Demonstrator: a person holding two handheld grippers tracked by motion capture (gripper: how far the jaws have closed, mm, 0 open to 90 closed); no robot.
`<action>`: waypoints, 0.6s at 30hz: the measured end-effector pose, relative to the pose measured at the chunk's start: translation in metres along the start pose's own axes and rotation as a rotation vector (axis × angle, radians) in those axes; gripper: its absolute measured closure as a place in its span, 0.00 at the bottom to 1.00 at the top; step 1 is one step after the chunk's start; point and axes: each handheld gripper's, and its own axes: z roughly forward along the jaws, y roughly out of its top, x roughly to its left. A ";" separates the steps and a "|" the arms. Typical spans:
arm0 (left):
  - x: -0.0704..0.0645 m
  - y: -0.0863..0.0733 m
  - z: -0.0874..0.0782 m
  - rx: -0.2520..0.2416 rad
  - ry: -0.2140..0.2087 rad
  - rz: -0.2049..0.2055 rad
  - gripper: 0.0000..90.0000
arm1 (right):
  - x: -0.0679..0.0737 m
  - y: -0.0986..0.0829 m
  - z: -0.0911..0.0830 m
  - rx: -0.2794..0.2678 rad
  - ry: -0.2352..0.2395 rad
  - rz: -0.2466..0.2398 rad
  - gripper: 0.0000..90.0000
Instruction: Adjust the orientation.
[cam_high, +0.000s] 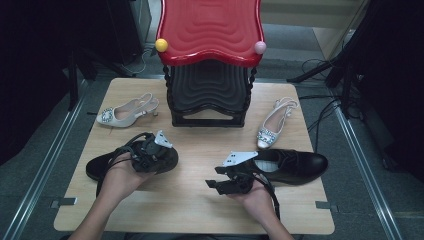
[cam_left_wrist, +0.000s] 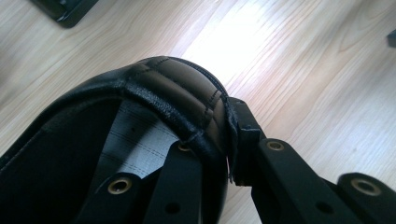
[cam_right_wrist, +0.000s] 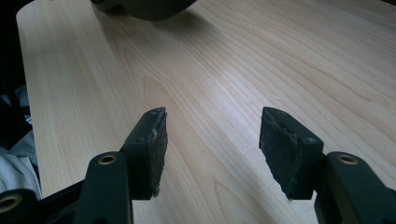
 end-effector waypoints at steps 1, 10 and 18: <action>0.000 0.000 0.000 0.000 0.000 0.000 0.94 | 0.000 0.000 0.000 0.000 0.000 0.000 0.47; -0.026 0.033 0.014 -0.010 -0.068 0.071 0.94 | -0.004 -0.006 -0.010 -0.018 -0.020 0.038 0.47; -0.054 0.056 0.037 0.023 -0.181 0.152 0.94 | -0.006 -0.013 -0.016 -0.023 -0.036 0.061 0.47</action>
